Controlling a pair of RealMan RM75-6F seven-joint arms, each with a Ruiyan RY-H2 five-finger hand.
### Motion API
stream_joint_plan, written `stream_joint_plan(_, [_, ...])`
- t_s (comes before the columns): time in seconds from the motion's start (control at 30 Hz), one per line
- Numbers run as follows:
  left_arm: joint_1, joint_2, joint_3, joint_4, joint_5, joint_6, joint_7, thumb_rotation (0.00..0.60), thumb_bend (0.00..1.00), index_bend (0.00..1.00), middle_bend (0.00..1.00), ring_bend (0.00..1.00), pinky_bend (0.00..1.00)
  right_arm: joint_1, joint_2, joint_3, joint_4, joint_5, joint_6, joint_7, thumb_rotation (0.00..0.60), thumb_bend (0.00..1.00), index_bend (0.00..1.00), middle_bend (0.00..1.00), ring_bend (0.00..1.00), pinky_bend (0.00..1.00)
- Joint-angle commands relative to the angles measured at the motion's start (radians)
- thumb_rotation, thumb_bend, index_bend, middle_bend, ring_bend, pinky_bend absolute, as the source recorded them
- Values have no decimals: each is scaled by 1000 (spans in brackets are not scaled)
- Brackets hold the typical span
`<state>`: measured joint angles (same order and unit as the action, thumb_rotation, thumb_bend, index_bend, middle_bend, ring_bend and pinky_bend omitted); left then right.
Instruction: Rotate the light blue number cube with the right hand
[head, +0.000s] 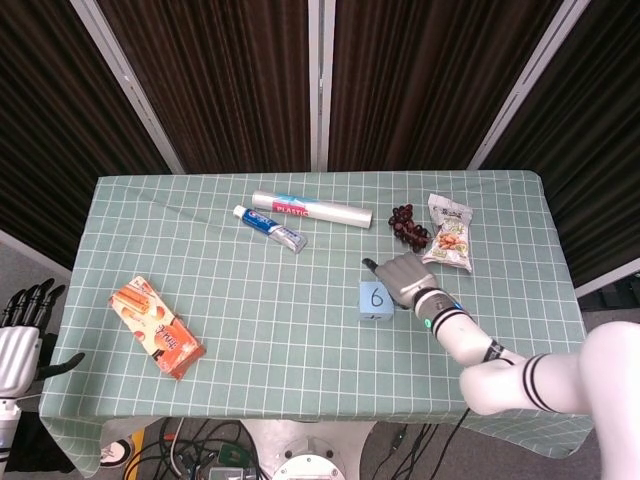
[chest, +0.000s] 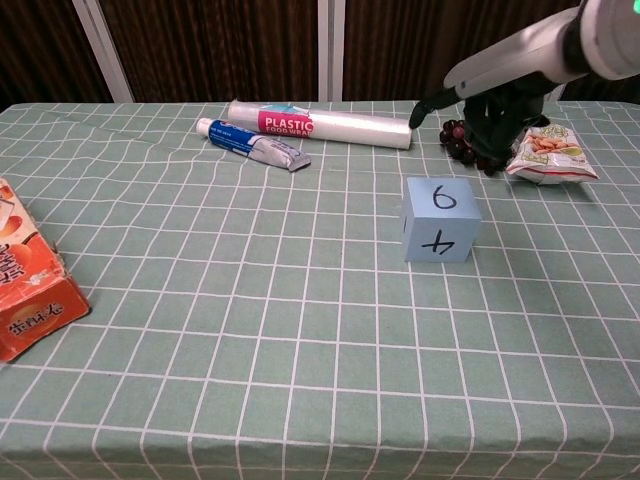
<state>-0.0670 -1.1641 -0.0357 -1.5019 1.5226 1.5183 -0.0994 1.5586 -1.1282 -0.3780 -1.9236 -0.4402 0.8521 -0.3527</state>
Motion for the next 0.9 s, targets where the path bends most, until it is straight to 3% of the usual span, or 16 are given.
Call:
stream_joint_plan(0.03, [-3,2,-1,-17,4,1,18,600,0,70,0,0,1,-276,143,-21,-169,-332,399,54,600,1000,0,979,838,732])
stream_joint_plan(0.13, [-8,3,-1,-42,9,-1,45,600,0,70,0,0,1,-494,168,-69,-174,-557,667,76,600,1000,3,965,824,728])
stream_joint_plan(0.2, [-11,2,0,-52,12,-3,59,600,0,70,0,0,1,-614,160,-101,-135,-666,768,102,600,914,12,829,705,674])
stream_joint_plan(0.23, [-13,1,0,-58,13,-5,66,600,0,70,0,0,1,-685,153,-128,-103,-711,801,112,600,752,11,650,534,562])
stream_joint_plan(0.27, [-14,0,0,-62,14,-8,71,600,0,70,0,0,1,-733,145,-144,-77,-725,818,108,600,487,7,362,276,335])
stream_joint_plan(0.33, [-19,-1,0,-68,17,-13,81,600,0,70,0,0,1,-834,107,-140,-7,-744,885,76,600,161,0,60,27,60])
stream_joint_plan(0.37, [-22,-2,0,-73,18,-16,87,600,0,71,0,0,1,-904,67,-127,46,-775,933,93,600,55,0,1,0,1])
stream_joint_plan(0.4, [-24,-2,1,-77,20,-18,91,600,0,71,0,0,1,-953,39,-120,83,-801,960,127,600,6,0,0,0,0])
stream_joint_plan(0.63, [-30,-12,7,-88,36,-18,107,600,0,70,0,0,1,-1211,-89,-40,314,-875,1041,307,600,0,0,0,0,0])
stream_joint_plan(0.9, [-25,-15,6,-78,34,-6,100,600,0,70,0,0,1,-1288,-110,53,390,-917,989,340,600,0,0,0,0,0])
